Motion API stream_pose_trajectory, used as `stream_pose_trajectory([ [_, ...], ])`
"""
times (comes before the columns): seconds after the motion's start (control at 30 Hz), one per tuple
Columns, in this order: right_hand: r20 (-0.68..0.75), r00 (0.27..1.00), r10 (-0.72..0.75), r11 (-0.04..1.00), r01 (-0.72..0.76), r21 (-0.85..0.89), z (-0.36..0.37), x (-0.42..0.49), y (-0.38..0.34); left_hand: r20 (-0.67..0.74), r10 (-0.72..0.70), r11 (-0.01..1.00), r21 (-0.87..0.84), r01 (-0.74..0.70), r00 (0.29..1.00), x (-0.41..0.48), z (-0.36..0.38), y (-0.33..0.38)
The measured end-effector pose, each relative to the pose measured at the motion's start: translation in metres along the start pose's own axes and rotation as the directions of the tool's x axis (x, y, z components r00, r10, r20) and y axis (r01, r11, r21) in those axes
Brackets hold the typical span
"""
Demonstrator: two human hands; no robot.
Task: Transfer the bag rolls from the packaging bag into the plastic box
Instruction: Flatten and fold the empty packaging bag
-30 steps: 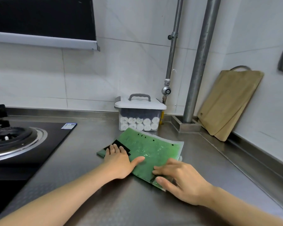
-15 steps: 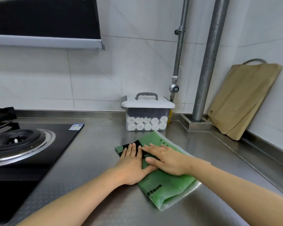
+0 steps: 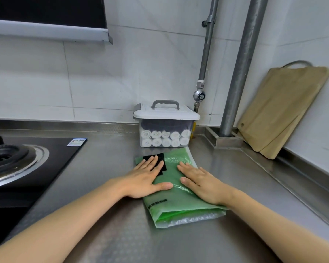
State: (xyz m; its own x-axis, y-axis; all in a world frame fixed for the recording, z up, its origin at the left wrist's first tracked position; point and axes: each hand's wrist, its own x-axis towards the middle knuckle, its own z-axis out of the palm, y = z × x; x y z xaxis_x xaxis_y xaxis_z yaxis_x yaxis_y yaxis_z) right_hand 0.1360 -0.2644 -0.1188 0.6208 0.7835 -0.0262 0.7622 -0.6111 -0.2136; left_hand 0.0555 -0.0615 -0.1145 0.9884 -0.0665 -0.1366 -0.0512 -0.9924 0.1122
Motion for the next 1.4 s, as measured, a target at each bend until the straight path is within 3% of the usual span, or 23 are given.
stream_pose_trajectory([
  [0.27, -0.024, 0.996, 0.081, 0.996, -0.081, -0.038, 0.004, 0.004, -0.007, -0.075, 0.018, 0.98, 0.197, -0.003, 0.997, 0.0, -0.004, 0.006],
  [0.43, -0.046, 0.993, 0.109, 0.993, -0.111, -0.04, 0.007, 0.002, -0.011, 0.069, -0.024, 1.0, 0.003, 0.024, 0.997, -0.012, -0.001, 0.02],
  [0.67, -0.041, 0.991, 0.127, 0.991, -0.128, -0.034, 0.012, -0.018, -0.027, 0.005, 0.008, 0.999, -0.038, -0.008, 1.0, -0.044, 0.005, 0.029],
  [1.03, 0.079, 0.997, 0.014, 0.999, -0.017, 0.028, 0.005, -0.083, -0.054, -0.004, -0.007, 1.0, -0.013, 0.007, 1.0, -0.109, 0.022, 0.054],
  [1.4, -0.049, 0.994, -0.098, 0.994, 0.095, -0.053, 0.019, -0.161, -0.074, -0.141, 0.06, 0.996, 0.073, -0.05, 0.988, -0.173, 0.041, 0.092],
])
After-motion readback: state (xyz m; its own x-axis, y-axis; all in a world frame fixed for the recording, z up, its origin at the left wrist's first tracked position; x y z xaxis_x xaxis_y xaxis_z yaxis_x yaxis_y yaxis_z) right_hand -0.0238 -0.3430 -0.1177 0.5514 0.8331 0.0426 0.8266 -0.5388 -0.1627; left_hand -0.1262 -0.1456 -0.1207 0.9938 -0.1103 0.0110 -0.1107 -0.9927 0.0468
